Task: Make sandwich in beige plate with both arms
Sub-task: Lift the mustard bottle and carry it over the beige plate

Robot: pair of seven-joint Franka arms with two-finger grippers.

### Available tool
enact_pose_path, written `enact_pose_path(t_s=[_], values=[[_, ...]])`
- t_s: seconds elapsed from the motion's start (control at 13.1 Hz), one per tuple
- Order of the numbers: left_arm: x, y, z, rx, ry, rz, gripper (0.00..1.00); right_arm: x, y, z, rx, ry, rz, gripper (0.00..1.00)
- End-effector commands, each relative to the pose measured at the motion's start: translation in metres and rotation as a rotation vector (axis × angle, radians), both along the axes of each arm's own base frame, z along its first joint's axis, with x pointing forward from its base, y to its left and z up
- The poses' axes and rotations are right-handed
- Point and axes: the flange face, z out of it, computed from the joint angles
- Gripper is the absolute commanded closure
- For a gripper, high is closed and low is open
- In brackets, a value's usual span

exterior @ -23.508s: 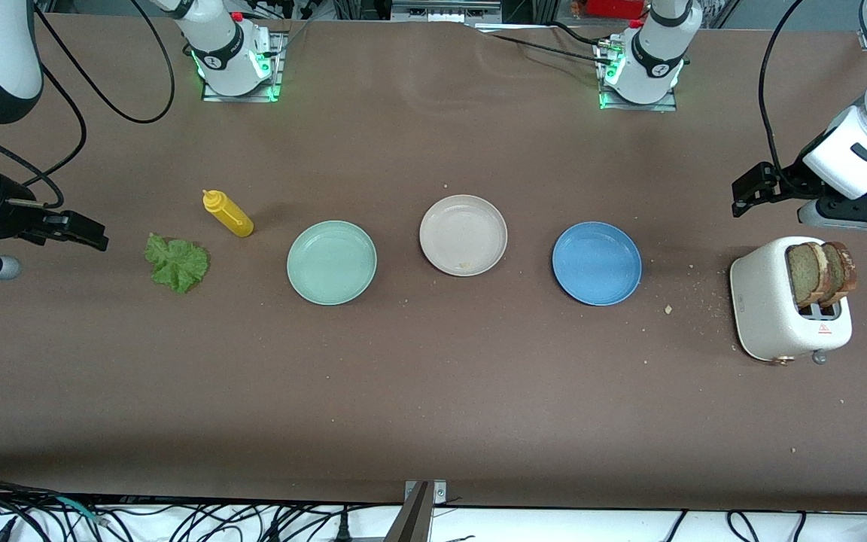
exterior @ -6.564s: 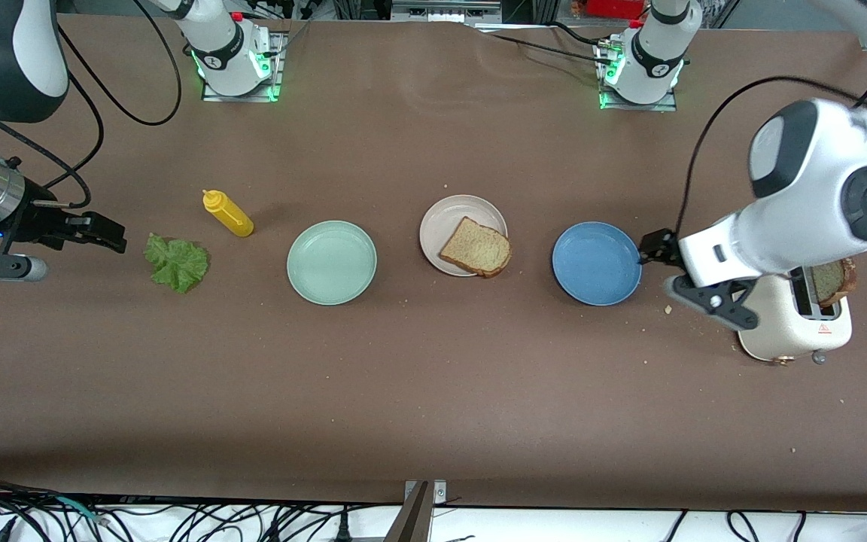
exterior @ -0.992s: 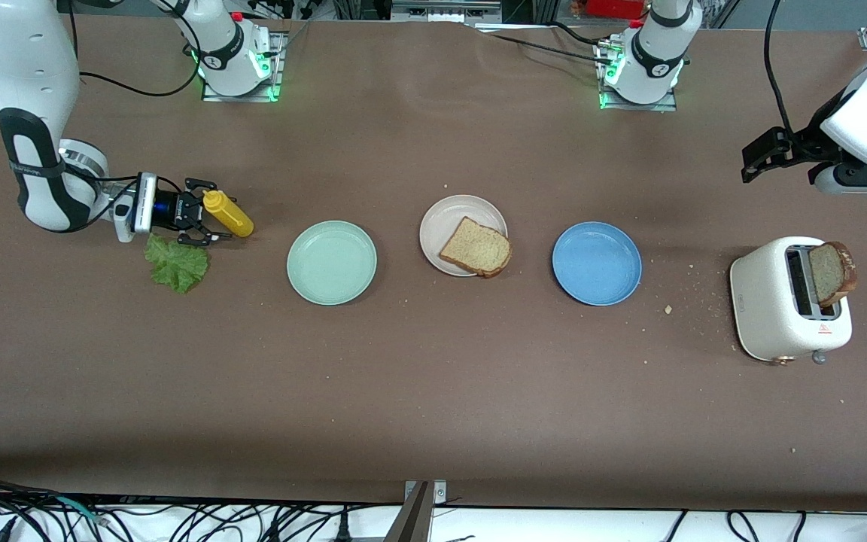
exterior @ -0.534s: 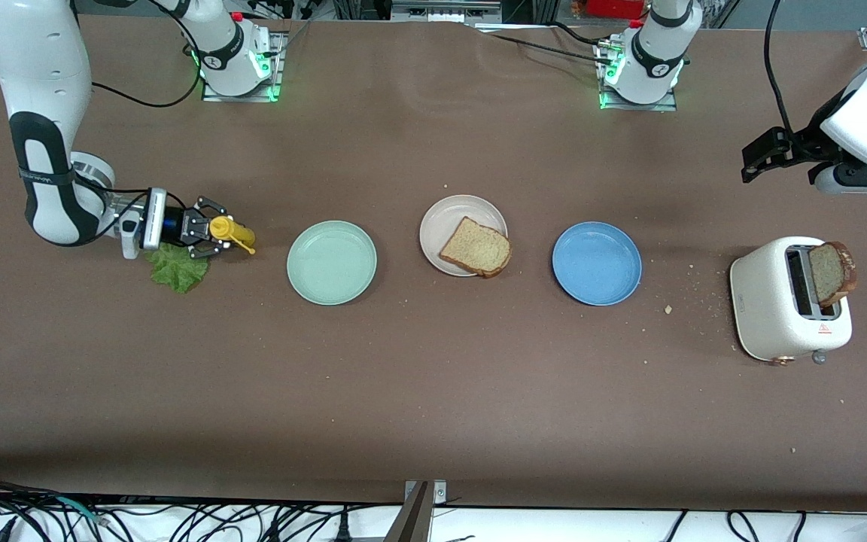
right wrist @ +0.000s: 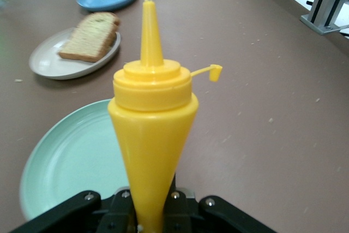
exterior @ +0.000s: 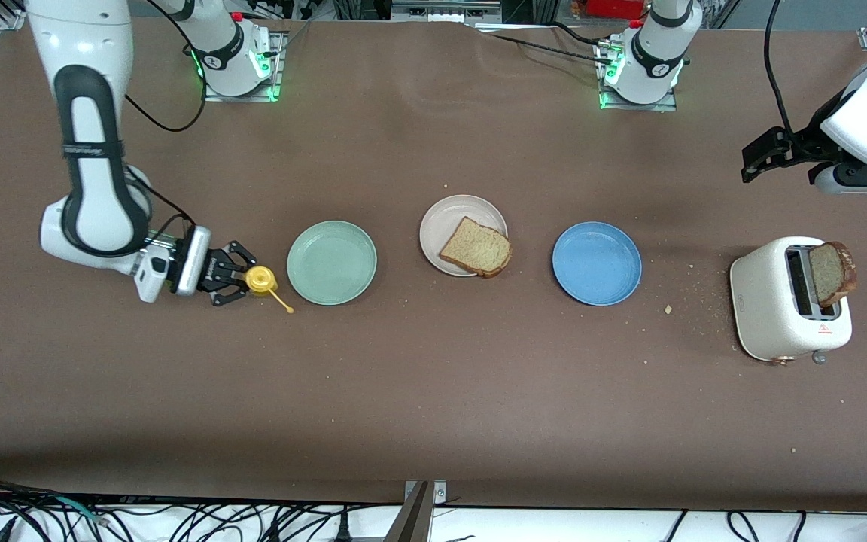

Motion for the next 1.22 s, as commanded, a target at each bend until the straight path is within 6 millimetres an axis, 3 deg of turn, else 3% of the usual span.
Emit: enact_pose_path(t_s=[0.0, 0.15, 0.38, 0.76, 0.99, 1.14], values=[[-0.003, 0.0, 0.002, 0.0, 0.001, 0.002, 0.0, 0.011, 0.063, 0.031, -0.16, -0.029, -0.033, 1.0], [-0.004, 0.0, 0.002, 0.0, 0.001, 0.0, 0.0, 0.012, 0.125, 0.059, -0.303, -0.067, -0.051, 1.0], [-0.004, 0.0, 0.001, 0.0, 0.003, 0.0, 0.0, -0.009, 0.204, 0.076, -0.497, -0.1, -0.07, 1.0], [-0.005, 0.0, 0.002, 0.0, 0.009, -0.001, 0.0, -0.067, 0.303, 0.076, -0.761, -0.169, -0.11, 1.0], [-0.005, -0.001, 0.001, 0.001, 0.014, 0.0, 0.0, -0.118, 0.352, 0.054, -0.947, -0.202, -0.121, 1.0], [-0.005, -0.001, 0.0, 0.001, 0.017, 0.0, 0.0, -0.143, 0.392, 0.062, -1.128, -0.281, -0.161, 1.0]])
